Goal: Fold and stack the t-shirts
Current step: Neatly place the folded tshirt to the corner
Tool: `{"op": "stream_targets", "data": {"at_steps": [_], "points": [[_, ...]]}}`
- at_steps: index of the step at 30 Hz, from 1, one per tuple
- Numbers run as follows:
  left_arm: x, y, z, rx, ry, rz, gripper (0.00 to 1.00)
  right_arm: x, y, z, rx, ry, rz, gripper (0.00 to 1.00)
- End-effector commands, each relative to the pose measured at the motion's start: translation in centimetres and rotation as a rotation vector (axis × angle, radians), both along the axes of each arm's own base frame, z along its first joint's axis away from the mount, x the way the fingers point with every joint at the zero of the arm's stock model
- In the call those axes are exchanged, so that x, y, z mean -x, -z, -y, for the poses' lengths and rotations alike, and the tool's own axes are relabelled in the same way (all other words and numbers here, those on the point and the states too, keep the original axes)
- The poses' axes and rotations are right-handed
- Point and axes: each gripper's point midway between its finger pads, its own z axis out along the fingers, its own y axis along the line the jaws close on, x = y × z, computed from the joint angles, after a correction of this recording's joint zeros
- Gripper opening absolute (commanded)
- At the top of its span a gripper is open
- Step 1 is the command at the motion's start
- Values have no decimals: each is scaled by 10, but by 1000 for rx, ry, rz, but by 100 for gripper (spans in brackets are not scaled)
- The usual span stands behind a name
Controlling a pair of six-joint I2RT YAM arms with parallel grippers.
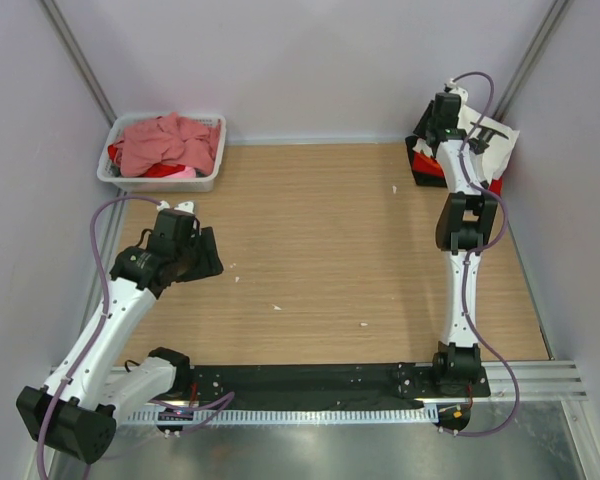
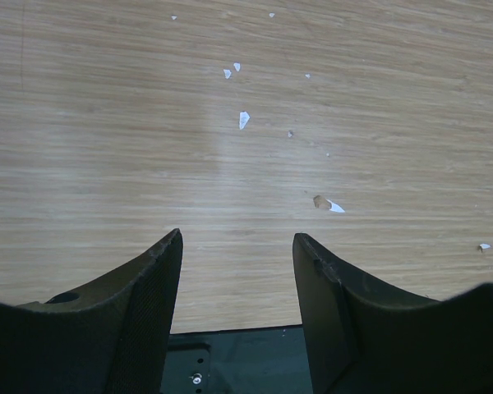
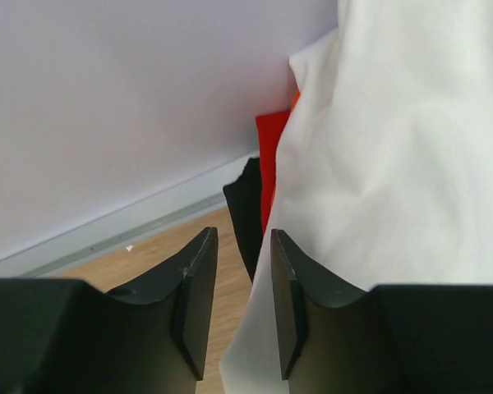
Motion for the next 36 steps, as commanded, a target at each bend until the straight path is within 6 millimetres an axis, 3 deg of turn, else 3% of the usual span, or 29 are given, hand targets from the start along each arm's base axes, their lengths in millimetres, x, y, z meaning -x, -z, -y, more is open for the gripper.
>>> {"op": "stream_targets", "data": {"at_steps": [1, 5, 8, 15, 20, 22, 27, 28, 30, 31, 33, 36], "points": [[-6, -7, 1, 5, 2, 46, 57, 14, 0, -11, 15, -27, -73, 37], [-6, -10, 0, 5, -1, 57, 57, 22, 9, -32, -18, -112, -129, 36], [-6, -10, 0, 5, -4, 60, 57, 33, 20, -31, -6, -104, -191, 35], [-5, -12, -1, 7, -4, 65, 58, 68, 39, 24, 161, 95, -343, 32], [-4, -12, -1, 7, -4, 66, 57, 86, 60, 54, 125, 135, -415, 28], [-5, -12, -2, 3, -7, 66, 58, 90, 58, 64, 118, 152, -416, 27], [-5, -12, -2, 4, -9, 67, 57, 118, 73, 90, 72, 192, -467, 24], [-5, -13, -2, 5, -8, 68, 57, 121, 66, 89, 70, 189, -456, 24], [-5, -13, -1, 6, -8, 70, 58, 130, 75, 84, 54, 177, -482, 23], [-5, -13, -2, 5, -9, 72, 58, 131, 67, 80, 38, 165, -473, 23], [-5, -13, -2, 3, -9, 72, 57, 133, 66, 56, -25, 76, -471, 21], [-5, -13, -3, 2, -14, 73, 57, 126, 36, 9, -33, -69, -411, 24]]}}
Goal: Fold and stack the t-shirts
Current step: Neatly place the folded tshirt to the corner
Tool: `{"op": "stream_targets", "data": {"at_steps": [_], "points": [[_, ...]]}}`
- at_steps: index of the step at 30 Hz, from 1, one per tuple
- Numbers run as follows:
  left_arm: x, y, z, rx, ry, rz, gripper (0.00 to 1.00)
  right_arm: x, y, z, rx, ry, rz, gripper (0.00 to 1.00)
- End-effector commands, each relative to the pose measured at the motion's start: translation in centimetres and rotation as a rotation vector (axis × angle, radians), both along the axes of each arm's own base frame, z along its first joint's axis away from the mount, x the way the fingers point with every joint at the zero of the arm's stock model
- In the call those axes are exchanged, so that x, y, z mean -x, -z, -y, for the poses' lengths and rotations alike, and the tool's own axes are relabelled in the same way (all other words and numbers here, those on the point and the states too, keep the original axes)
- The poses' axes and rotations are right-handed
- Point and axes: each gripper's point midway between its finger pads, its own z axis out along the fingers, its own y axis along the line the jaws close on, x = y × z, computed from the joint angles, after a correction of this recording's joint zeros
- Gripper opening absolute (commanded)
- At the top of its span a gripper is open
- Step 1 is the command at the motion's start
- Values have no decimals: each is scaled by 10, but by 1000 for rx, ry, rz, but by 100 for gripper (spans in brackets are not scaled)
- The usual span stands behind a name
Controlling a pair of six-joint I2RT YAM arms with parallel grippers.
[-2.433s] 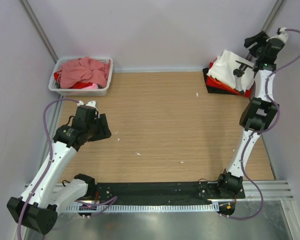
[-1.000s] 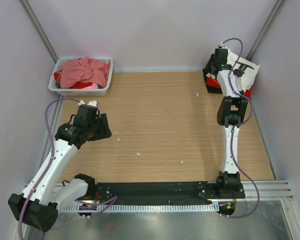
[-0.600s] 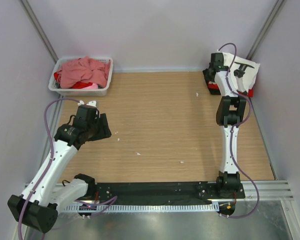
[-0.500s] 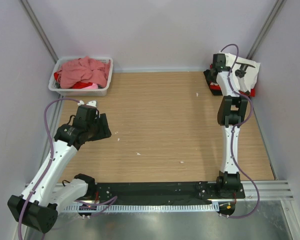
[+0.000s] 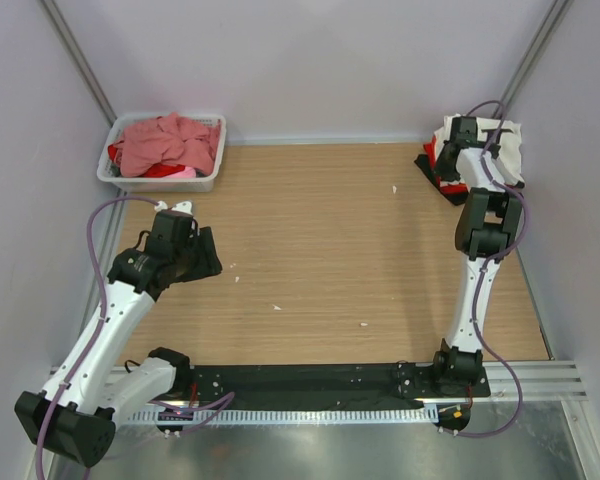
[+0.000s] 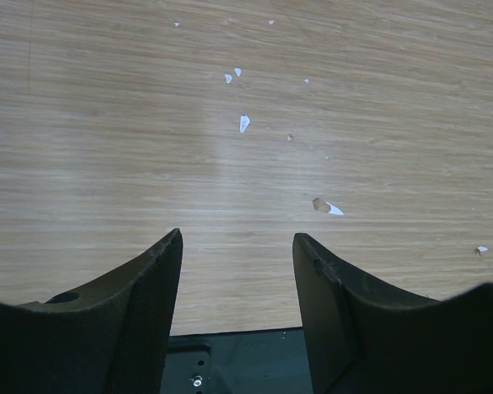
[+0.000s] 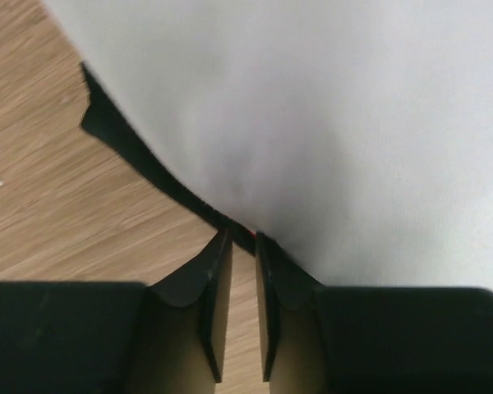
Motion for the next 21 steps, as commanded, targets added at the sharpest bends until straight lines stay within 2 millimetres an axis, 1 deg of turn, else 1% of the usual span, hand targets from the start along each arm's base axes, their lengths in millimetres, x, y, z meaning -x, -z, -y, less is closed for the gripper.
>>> {"op": "stream_targets", "data": {"at_steps": [1, 2, 3, 4, 5, 6, 7, 9, 10, 11, 12, 13, 14, 15, 16, 18, 19, 21], "points": [[-5, -9, -1, 3, -8, 53, 58, -3, -58, -62, -72, -180, 89, 32], [-5, -10, -1, 4, -8, 56, 57, -4, -79, -73, -95, -201, 129, 38], [-5, -9, -1, 3, -8, 53, 57, -4, -91, -83, -134, -226, 156, 46], [-6, -10, -1, 4, -8, 56, 57, -7, -106, -86, -157, -211, 200, 56], [-5, -9, -1, 2, -8, 52, 57, -2, -118, -90, -162, -206, 223, 61], [-5, -10, -1, 3, -8, 55, 57, -1, -127, -86, -147, -183, 244, 66], [-5, -9, -1, 3, -8, 53, 58, -2, -132, -83, -129, -169, 259, 73], [-5, -12, -1, 6, -9, 67, 57, -2, -133, -87, -72, -168, 250, 77], [-5, -13, -1, 7, -9, 68, 58, 0, -137, -74, 29, -112, 226, 80], [-5, -14, -1, 11, -7, 73, 58, 1, -133, -71, 97, -130, 194, 82], [-4, -14, -1, 10, -6, 75, 58, 1, -119, -83, 147, -146, 151, 82], [-5, -15, 0, 14, -4, 77, 58, 2, -119, -77, 208, -124, 123, 83], [-4, -15, 0, 16, -1, 79, 58, 2, -112, -78, 238, -133, 98, 83], [-4, -16, 0, 16, -1, 81, 58, 0, -97, -81, 250, -140, 69, 83], [-4, -17, 1, 20, 1, 83, 58, -3, -96, -81, 261, -134, 73, 83], [-3, -17, 1, 24, 8, 84, 58, -9, -87, -82, 276, -133, 69, 83], [-3, -18, 2, 27, 9, 88, 58, -18, -80, -83, 286, -132, 73, 83], [-2, -19, 2, 29, 13, 92, 58, -28, -74, -78, 314, -122, 73, 83]]}}
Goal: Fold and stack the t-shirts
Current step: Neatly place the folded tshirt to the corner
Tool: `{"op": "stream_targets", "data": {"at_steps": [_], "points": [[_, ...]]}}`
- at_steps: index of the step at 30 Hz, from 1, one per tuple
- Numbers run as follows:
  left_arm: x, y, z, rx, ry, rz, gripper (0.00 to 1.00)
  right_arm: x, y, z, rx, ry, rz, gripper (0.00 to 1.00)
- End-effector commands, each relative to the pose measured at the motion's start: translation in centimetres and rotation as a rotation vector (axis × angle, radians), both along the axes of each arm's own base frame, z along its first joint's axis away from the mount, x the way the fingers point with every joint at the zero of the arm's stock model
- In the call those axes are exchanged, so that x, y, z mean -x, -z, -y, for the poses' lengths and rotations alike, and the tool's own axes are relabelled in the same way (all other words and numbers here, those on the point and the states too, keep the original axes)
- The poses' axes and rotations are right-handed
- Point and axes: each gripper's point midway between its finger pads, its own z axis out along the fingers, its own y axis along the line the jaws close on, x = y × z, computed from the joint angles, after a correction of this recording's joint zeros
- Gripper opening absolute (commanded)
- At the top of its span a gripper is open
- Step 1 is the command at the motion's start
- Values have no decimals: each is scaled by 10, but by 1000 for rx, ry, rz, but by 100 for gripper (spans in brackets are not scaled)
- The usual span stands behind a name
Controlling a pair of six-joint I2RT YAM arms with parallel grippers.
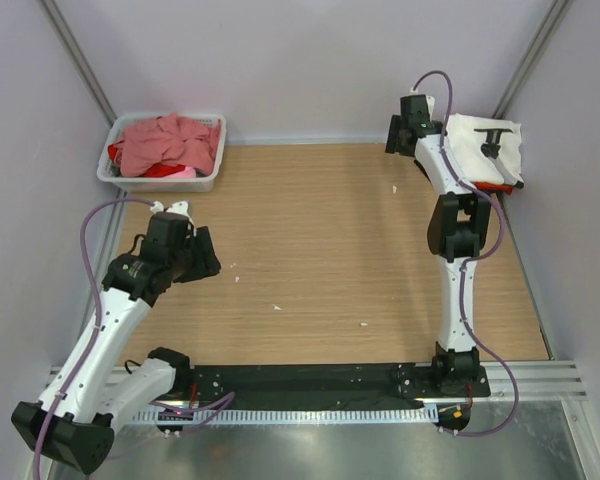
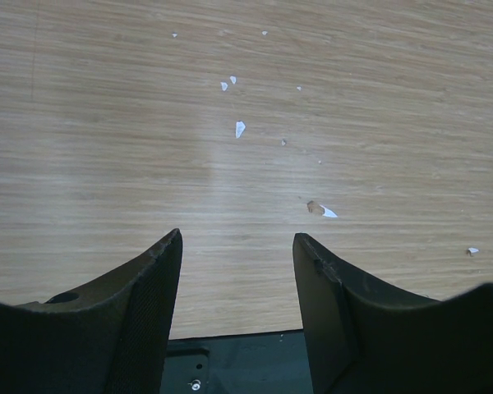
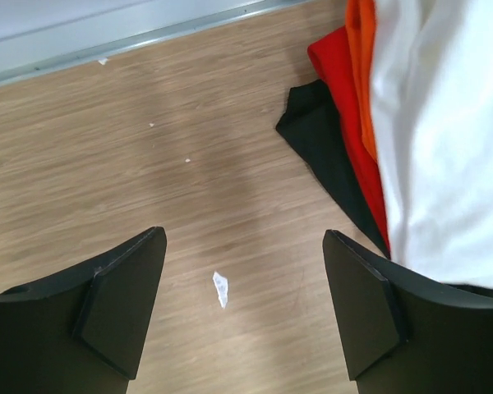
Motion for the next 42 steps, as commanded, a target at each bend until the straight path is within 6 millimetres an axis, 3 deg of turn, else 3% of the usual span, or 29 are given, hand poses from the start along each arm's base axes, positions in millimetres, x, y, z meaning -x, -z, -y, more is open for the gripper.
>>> {"op": "stream_targets", "data": {"at_steps": [1, 2, 4, 5, 10, 22, 25, 29, 36, 42], "points": [[-4, -11, 3, 19, 14, 57, 58, -19, 6, 19, 108, 41, 11, 83], [-5, -11, 3, 20, 14, 59, 58, -25, 21, 23, 130, 54, 1, 83], [-4, -12, 4, 22, 18, 63, 58, -41, 14, 25, 154, 58, 55, 82], [-4, -12, 3, 22, 17, 65, 58, -45, 24, 27, 169, 68, 51, 82], [-4, -10, 3, 17, 14, 57, 58, -57, 28, 39, 219, 107, 99, 81], [-6, -6, 2, 5, 6, 37, 58, -53, 97, 60, 215, 122, 0, 72], [-6, -5, 2, 4, 7, 32, 58, -52, 103, 63, 207, 122, -5, 68], [-7, -5, 2, 2, 5, 31, 58, -52, 110, 69, 187, 126, -14, 52], [-7, -4, 2, 0, 5, 27, 58, -50, 114, 64, 136, 114, -12, 2], [-7, -5, 2, 3, 4, 31, 58, -49, 109, 31, 56, 62, 7, 2]]}}
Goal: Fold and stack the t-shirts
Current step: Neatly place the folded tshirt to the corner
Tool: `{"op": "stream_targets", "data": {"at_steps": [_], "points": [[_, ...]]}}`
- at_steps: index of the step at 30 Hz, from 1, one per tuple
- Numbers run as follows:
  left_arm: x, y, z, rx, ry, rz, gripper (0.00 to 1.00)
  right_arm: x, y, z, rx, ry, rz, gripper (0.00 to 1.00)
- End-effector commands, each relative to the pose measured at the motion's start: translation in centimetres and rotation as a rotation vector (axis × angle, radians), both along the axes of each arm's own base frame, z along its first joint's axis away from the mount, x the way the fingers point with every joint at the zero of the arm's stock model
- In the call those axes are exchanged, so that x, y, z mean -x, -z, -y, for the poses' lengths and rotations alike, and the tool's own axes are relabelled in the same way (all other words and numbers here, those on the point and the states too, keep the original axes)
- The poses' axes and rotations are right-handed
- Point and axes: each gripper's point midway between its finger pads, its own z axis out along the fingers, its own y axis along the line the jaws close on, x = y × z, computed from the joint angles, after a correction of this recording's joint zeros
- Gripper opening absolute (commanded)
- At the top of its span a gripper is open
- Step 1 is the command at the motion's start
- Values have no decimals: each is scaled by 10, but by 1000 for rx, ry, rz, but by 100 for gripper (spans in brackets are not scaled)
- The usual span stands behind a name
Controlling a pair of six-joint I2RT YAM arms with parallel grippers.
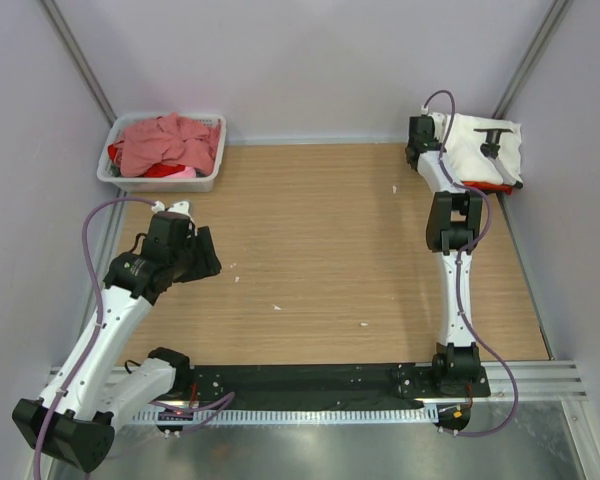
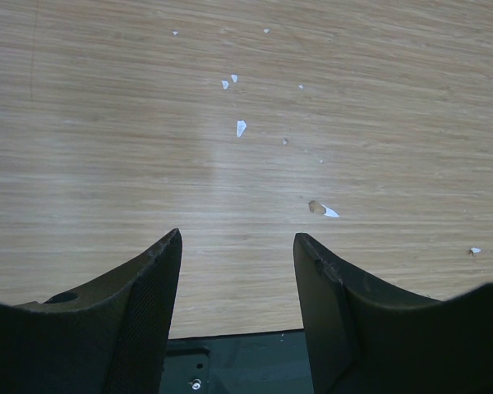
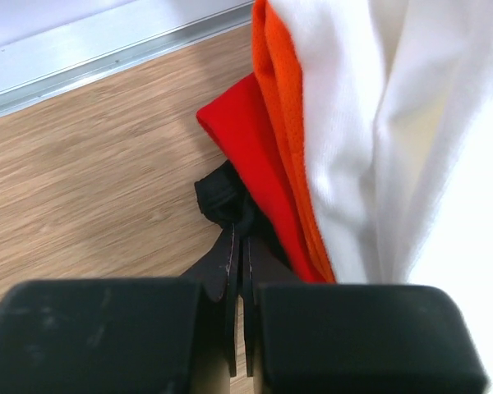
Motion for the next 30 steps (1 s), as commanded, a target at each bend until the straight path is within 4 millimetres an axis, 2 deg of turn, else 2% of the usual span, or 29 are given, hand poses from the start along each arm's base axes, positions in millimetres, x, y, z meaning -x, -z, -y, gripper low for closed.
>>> {"op": "stream_targets", "data": {"at_steps": [1, 2, 3, 5, 10, 22, 30], "points": [[-6, -6, 2, 4, 5, 37, 58, 6, -2, -40, -83, -74, -18, 1], [-6, -6, 2, 4, 5, 37, 58, 6, -4, -44, -79, -78, -15, 1], [-6, -7, 2, 5, 4, 38, 58, 7, -3, -57, -66, -104, -25, 1], [-6, -6, 1, 4, 3, 39, 58, 7, -11, -63, -41, -108, -19, 1], [-6, -7, 1, 4, 2, 41, 58, 10, -14, -86, -69, -140, -17, 1], [-7, -6, 0, 5, -4, 39, 58, 16, -22, -120, -105, -204, -7, 2], [-7, -6, 0, 8, -5, 37, 58, 8, -23, -149, -142, -277, 9, 2]]}}
